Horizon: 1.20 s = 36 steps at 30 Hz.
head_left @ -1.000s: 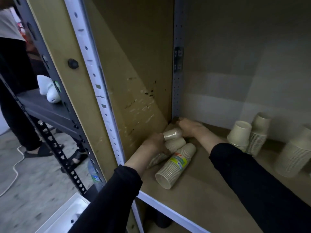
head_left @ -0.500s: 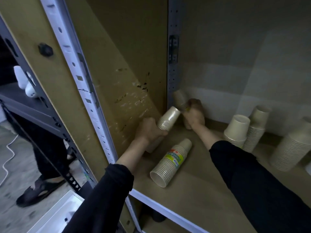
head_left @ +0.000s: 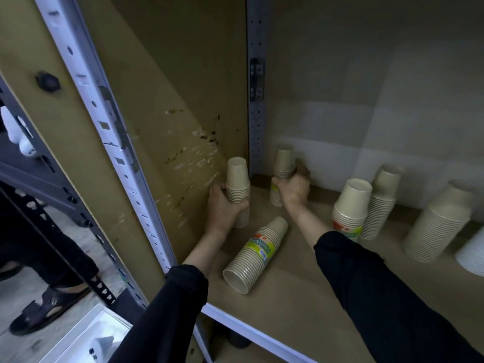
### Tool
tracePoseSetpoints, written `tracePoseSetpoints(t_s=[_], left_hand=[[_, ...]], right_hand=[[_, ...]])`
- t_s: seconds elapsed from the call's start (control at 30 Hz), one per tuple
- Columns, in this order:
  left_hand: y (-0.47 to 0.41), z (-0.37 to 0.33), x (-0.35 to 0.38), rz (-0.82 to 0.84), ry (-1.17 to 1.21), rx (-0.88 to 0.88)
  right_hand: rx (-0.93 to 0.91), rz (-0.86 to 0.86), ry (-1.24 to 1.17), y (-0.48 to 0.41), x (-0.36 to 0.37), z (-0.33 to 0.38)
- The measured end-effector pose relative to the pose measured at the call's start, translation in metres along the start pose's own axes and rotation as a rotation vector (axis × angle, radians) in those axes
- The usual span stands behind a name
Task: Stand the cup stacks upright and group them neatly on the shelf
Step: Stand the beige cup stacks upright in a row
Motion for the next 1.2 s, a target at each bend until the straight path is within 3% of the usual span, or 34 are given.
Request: tracePoseSetpoints(t_s=[0.43, 0.9, 1.03, 1.2], left_hand=[[0.014, 0.027, -0.002, 0.13, -0.1, -0.114], [0.053, 0.049, 0.003, 0.289, -0.468, -0.089], [0.058, 0.05, 0.004, 0.3, -0.525, -0.066], [0.059, 0.05, 0.005, 0.313, -0.566, -0.037]], right_hand=[[0.123, 0.102, 0.011, 0.01, -0.012, 0.003], [0.26, 0.25, 0.004, 0.088, -0.002, -0.029], [0.335, 0.314, -0.083, 0.095, 0.002, -0.031], [0.468, 0.418, -0.385, 0.1, 0.003, -0.022]])
Point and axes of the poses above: each hand's wrist, its own y-axis away from the middle knuckle, its own x-axis out of the palm, z = x × y, the point moved 1 cm from there along -y, towards the middle knuckle, and after that the axes turned 15 degrees about z, right-handed, at the moved point
